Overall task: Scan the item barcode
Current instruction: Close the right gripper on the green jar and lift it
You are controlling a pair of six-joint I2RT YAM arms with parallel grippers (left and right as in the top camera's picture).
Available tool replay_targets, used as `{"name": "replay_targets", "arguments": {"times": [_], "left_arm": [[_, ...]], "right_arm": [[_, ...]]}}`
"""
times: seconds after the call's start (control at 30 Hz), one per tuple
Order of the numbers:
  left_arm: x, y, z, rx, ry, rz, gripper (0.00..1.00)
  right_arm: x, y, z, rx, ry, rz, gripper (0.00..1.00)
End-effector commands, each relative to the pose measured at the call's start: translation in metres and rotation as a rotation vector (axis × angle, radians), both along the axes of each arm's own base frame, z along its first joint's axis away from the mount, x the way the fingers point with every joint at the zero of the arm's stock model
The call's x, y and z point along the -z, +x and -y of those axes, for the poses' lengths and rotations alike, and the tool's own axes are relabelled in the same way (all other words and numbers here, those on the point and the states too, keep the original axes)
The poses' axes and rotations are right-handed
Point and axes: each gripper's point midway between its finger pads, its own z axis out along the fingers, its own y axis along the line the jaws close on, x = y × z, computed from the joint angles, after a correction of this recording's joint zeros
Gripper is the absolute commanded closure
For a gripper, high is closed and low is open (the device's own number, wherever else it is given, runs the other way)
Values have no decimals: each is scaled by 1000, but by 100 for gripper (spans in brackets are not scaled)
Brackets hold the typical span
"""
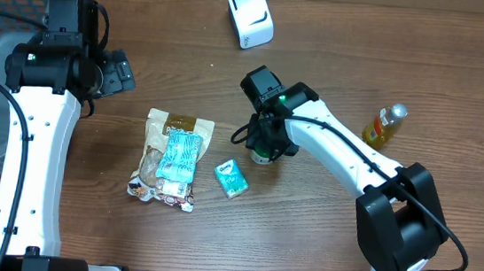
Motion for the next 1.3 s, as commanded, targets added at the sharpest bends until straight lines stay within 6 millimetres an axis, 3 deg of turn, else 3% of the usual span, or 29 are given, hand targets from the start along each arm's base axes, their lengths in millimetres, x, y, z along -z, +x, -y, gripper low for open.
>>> {"name": "replay_targets", "arguments": {"times": [0.0,0.1,0.2,0.3,0.33,0.37,0.57,0.77,1.03,1.07,1.17,1.27], "left_arm": [[-5,1,-3,3,18,11,1],[-5,1,-3,3,18,11,1],[-5,1,-3,3,18,11,0],[-5,1,-3,3,18,11,1],[-5,1,-3,3,18,11,1],[-5,1,-3,3,18,11,0],[-5,1,-3,3,18,11,0],[-5,1,-3,3,18,11,1],[-5,1,-3,3,18,11,1],[-5,1,-3,3,18,11,1],[-5,1,-3,3,18,11,1],[-5,1,-3,3,18,11,0]], "right_arm": [[3,8,26,-46,-104,6,50],[0,13,28,-134,-113,17,48],[0,14,30,-150,-115,16,39],[0,16,28,-149,-108,22,19],[0,18,27,-114,-99,31,6],[0,18,27,-62,-92,33,4],[1,12,31,135,-86,11,12],[1,10,31,129,-90,6,28],[1,10,31,48,-98,5,34],[1,11,30,48,-97,7,32],[1,13,29,49,-92,15,2],[1,13,29,49,-90,18,0]]}}
